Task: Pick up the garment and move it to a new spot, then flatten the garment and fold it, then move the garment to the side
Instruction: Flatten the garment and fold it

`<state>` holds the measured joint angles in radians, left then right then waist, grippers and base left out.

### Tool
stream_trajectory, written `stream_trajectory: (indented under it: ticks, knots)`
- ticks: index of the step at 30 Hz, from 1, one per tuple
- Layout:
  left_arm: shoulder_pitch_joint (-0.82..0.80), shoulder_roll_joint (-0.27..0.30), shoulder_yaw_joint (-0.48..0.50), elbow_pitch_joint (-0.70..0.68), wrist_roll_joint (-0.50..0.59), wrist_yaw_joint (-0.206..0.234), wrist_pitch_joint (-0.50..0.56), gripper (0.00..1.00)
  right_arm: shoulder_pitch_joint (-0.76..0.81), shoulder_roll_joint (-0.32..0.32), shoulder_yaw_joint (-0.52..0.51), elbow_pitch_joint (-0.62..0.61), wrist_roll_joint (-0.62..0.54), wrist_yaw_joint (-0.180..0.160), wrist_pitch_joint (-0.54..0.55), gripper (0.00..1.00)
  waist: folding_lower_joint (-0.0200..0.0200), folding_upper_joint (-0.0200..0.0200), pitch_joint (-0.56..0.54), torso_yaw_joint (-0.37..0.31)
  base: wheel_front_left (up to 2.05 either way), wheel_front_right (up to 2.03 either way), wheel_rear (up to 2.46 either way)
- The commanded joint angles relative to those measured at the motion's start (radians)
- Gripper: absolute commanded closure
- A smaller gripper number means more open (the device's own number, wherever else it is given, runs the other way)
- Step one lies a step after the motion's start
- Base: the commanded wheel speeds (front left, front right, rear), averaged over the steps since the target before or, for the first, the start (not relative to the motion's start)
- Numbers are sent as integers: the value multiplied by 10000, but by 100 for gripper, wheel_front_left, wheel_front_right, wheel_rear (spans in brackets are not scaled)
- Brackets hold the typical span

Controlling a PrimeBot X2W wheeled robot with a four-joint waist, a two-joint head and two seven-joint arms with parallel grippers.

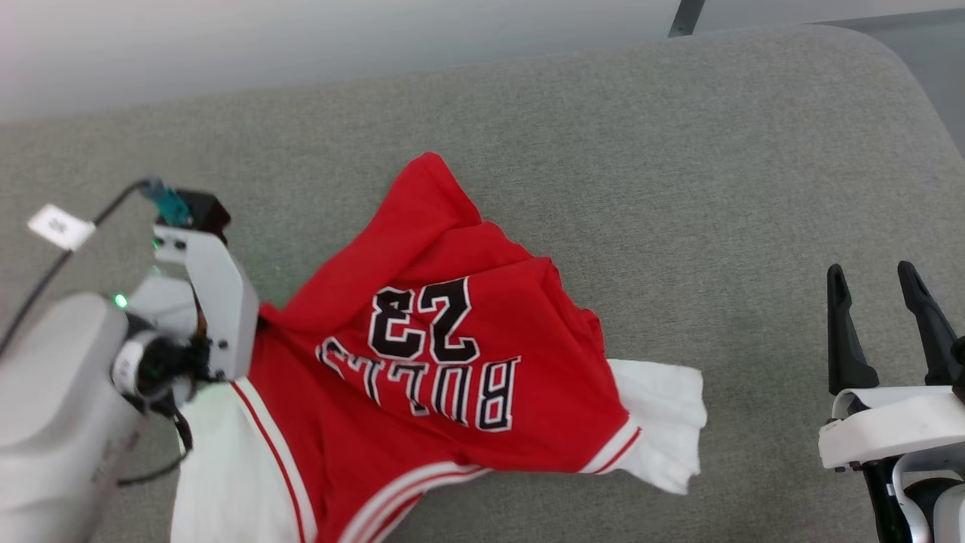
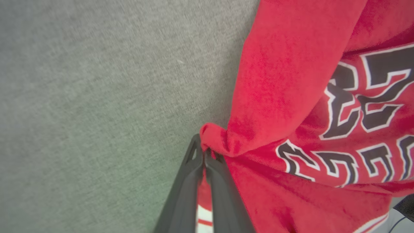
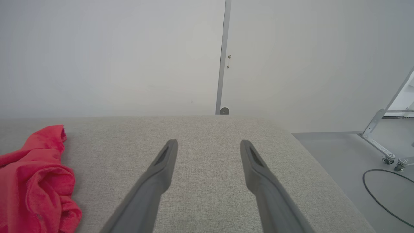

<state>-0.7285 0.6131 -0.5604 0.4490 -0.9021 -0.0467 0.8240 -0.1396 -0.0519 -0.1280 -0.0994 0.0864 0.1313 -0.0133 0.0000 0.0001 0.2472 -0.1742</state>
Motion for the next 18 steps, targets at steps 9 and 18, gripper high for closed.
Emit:
stream_trajectory:
  ticks: [9,18]
  knots:
    - [-1358,344,-251,402,765,-486,-363,100,-39,28,279,53,-48,-10,11,0,0,-1,141,-258,0,0,0]
    - [-1225,-97,-301,1285,522,-583,-718,37,-76,28,417,144,-36,-10,-20,0,0,-1,215,-291,0,0,0]
